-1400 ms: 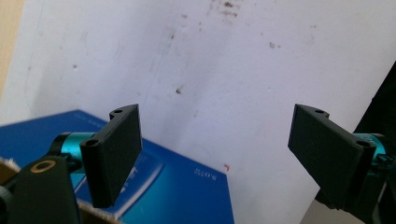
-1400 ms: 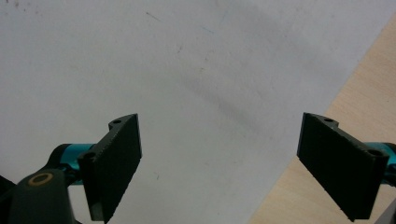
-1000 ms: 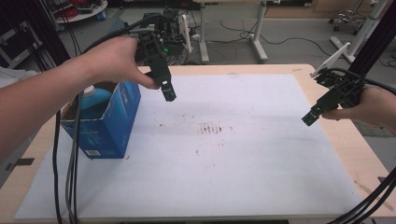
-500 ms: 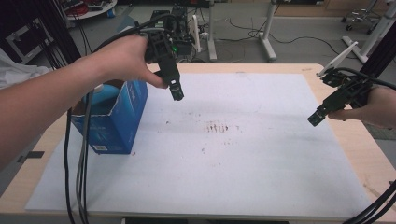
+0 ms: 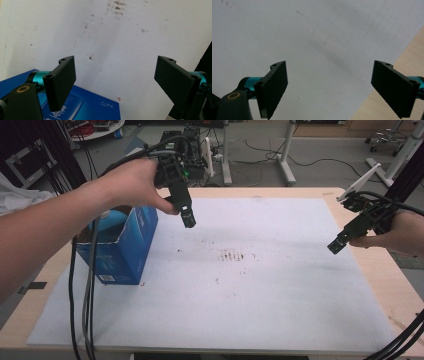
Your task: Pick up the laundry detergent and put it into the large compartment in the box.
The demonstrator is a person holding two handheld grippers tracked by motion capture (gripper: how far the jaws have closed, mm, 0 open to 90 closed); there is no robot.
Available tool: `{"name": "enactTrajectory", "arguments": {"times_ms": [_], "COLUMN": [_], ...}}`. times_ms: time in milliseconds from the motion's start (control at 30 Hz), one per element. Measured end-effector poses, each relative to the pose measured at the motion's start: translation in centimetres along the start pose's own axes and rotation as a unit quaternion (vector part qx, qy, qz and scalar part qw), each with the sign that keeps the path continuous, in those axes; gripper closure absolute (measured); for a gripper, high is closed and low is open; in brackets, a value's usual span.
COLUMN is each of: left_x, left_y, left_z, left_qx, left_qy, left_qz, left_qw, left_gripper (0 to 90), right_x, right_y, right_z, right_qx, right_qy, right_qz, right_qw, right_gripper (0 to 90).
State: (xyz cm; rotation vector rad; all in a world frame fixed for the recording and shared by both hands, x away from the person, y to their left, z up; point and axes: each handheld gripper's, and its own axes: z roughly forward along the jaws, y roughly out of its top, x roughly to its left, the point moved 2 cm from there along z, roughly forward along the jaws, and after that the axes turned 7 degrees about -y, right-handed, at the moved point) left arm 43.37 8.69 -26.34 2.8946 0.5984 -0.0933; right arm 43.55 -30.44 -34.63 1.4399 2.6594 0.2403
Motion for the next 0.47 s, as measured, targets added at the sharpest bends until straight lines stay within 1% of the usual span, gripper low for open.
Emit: {"name": "enactTrajectory", "arguments": {"times_ms": [267, 467], "left_x": [0.03, -0.02], "left_y": [-0.21, -0.28], "left_z": [-0.08, -0.18], "left_qx": [0.0, -0.001], "left_qy": [0.0, 0.001], "left_qz": [-0.003, -0.005], "left_qw": [1.0, 1.0], "left_gripper": [17.7, 17.7], "right_x": [0.1, 0.16], "right_y": [0.0, -0.02], "right_z": [-0.07, -0.13], "right_qx": [0.001, 0.0], "right_qy": [-0.001, 0.0], "right_qz": [-0.002, 0.0], "right_qw": [1.0, 1.0], "right_gripper": [13.0, 13.1]}}
